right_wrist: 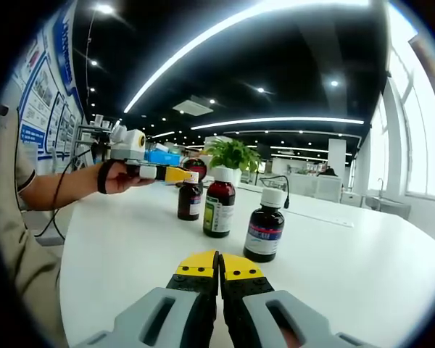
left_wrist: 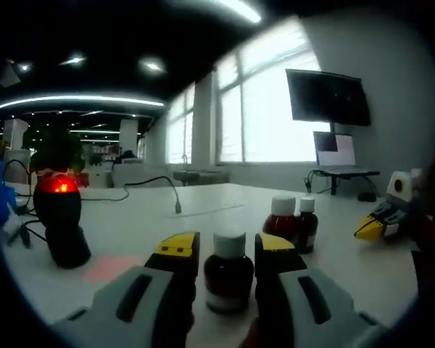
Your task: Rotate the medicine bottle to make it face forward pick up the medicine bottle inspect the drug traceability code place the medicine on the table
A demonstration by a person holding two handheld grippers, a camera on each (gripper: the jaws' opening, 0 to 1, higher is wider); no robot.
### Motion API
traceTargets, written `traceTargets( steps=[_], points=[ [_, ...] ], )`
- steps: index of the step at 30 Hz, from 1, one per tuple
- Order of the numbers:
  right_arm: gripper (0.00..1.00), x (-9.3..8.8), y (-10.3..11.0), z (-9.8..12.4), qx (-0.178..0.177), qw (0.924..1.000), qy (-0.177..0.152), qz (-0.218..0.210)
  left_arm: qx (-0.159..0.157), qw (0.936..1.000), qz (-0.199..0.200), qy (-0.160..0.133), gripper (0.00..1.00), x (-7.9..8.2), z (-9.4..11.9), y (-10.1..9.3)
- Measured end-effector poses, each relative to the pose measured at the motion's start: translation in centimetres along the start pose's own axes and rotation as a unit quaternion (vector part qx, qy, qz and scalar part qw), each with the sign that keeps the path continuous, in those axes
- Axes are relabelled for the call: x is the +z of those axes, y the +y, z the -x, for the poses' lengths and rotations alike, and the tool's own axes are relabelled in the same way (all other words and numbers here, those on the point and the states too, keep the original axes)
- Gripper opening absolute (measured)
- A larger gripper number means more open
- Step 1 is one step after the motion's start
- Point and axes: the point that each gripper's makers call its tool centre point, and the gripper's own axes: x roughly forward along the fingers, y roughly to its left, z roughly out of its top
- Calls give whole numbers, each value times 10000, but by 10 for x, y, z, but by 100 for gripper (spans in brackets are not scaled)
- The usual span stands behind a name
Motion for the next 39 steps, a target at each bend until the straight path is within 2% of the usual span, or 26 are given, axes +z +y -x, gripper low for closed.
traceTargets(
  steps=[2, 9, 12, 14, 18, 22, 27, 31, 39],
  points=[
    [0, 0, 0, 0, -2, 10000, 4, 3, 207, 9996, -214, 0, 22, 2, 3, 0],
    [0, 0, 1, 0, -2, 10000, 5, 7, 592, 9981, -92, -132, 22, 13, 8, -9],
    [0, 0, 1, 0, -1, 10000, 1, 9, 809, 9963, -251, -137, 22, 15, 9, -10],
    [0, 0, 1, 0, -3, 10000, -2, 11, 974, 9938, -537, -28, 21, 10, 9, -10],
    [0, 0, 2, 0, 0, 10000, -1, 16, 1250, 9910, -465, 115, 21, -2, 3, 0],
    [0, 0, 2, 1, 2, 10000, -10, 20, 1344, 9903, -317, 133, 20, -9, -2, -2],
    [0, 1, 3, 1, 0, 10000, -18, 22, 1540, 9876, -288, 76, 19, -10, -4, 3],
    [0, 1, 3, 1, 6, 10000, -18, 29, 1667, 9857, -243, 43, 14, -9, -5, 7],
    [0, 1, 3, 1, 13, 10000, -25, 27, 1655, 9857, -322, 27, 11, -9, -9, 7]
  ],
)
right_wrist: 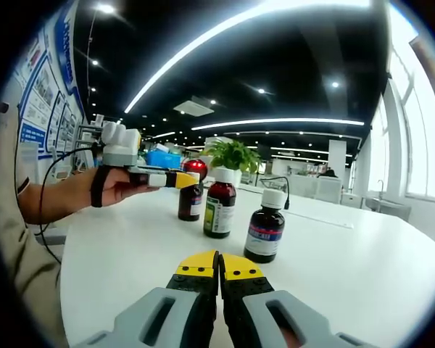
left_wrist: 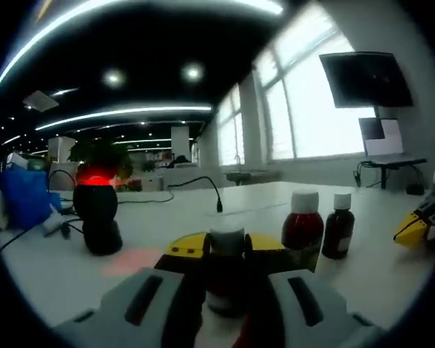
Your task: Rotate the medicine bottle to make it face forward pick up the medicine bottle inspect the drug traceability code place the medicine on the table
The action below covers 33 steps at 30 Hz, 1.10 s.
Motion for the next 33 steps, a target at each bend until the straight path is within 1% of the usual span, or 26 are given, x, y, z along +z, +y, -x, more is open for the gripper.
traceTargets(
  steps=[6, 9, 11, 16, 26, 31, 33],
  points=[
    [0, 0, 0, 0, 10, 10000, -2, -2, -68, 10000, 24, 15, 11, 0, -1, 1],
    [0, 0, 0, 0, 15, 10000, -3, -5, -180, 9998, 49, 21, 11, 0, 0, 0],
    [0, 0, 0, 0, 14, 10000, -1, -1, -328, 9994, 77, 42, 11, -1, -2, 2],
    [0, 0, 0, 0, 15, 10000, -2, -4, -493, 9987, 126, 63, 11, -1, -2, 1],
    [0, 0, -2, 0, 4, 10000, 2, 2, -941, 9955, 102, 100, 11, 0, 0, -1],
    [0, -1, -2, -1, 3, 10000, 11, 9, -1250, 9919, 180, 123, 11, 0, 1, -3],
    [0, -1, -3, -1, -3, 10000, 14, 7, -1348, 9907, 147, 112, 11, 0, 1, -3]
  ],
)
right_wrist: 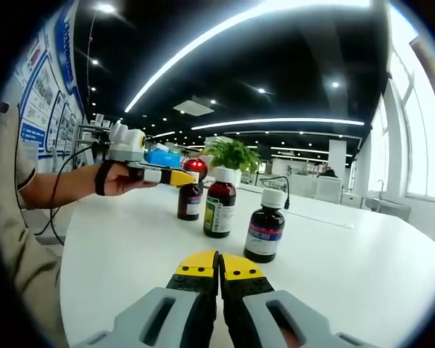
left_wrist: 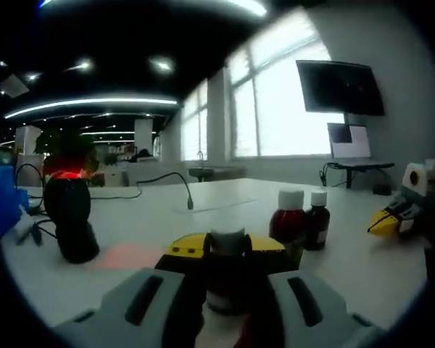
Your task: Rotate the medicine bottle to make it face forward pick up the medicine bottle inspect the drug traceability code place the medicine on the table
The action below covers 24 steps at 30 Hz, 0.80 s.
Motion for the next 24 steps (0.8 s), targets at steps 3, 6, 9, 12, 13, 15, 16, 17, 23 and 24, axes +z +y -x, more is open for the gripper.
traceTargets(
  steps=[3, 6, 9, 12, 13, 15, 16, 17, 23, 24],
  points=[
    [0, 0, 0, 0, -7, 10000, 4, 2, -165, 9999, 34, -38, 11, 0, 0, 3],
    [0, 0, -1, 0, -9, 10000, 7, 6, -293, 9995, 95, -60, 11, 0, 0, 4],
    [0, 0, -1, 0, -8, 10000, 7, 6, -427, 9990, 8, -134, 11, 0, -1, 7],
    [0, -1, -1, 0, -10, 10000, 11, 7, -571, 9982, 63, -153, 11, 1, -2, 7],
    [0, -1, -2, 0, -12, 10000, 13, 8, -613, 9979, 112, -147, 11, 1, -3, 7],
    [0, -1, -2, -1, -12, 10000, 12, 7, -657, 9977, 100, -135, 11, 1, -4, 6],
    [0, -1, -2, -1, -13, 10000, 12, 6, -681, 9976, 71, -127, 11, 1, -4, 6],
    [0, -1, -2, -1, -13, 10000, 12, 6, -684, 9976, 64, -122, 11, 1, -2, 6],
    [0, -1, -3, -1, -14, 10000, 15, 8, -722, 9972, 122, -136, 11, 1, -3, 5],
    [0, -1, -2, -1, -12, 10000, 12, 7, -718, 9972, 125, -136, 11, 1, -3, 5]
  ],
)
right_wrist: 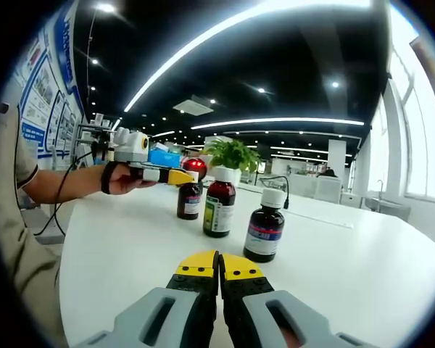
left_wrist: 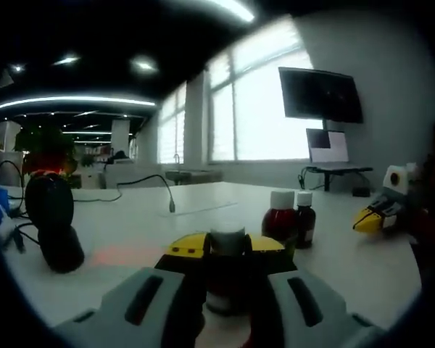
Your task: Rotate the medicine bottle to make it face forward pick up the medicine bottle inspect the drug traceability code place the medicine on the table
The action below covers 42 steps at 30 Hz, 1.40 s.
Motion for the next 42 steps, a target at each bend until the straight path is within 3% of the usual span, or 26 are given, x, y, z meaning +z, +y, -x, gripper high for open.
traceTargets(
  steps=[9, 14, 19, 28, 32, 37, 42],
  points=[
    [0, 0, 0, 0, 11, 10000, -10, -4, 79, 9999, 70, 44, 17, -3, 0, -2],
    [0, 0, 0, 0, 9, 10000, 0, 3, 354, 9992, 164, 51, 20, 0, -1, -1],
    [0, 0, 0, 0, 12, 10000, 2, 8, 764, 9970, -79, 39, 20, 5, 3, 3],
    [0, 0, 2, 0, 27, 10000, 2, 5, 1192, 9924, -310, 15, 20, 10, 5, 3],
    [0, 0, 3, 0, 32, 10000, 0, 14, 1234, 9921, -213, 86, 20, 6, 2, 0],
    [0, 0, 3, 0, 33, 10000, -3, 16, 1628, 9865, -166, 53, 20, 6, 4, 7],
    [0, 0, 4, 0, 39, 10000, 0, 19, 1827, 9832, -39, 20, 21, 3, 0, 2]
  ],
)
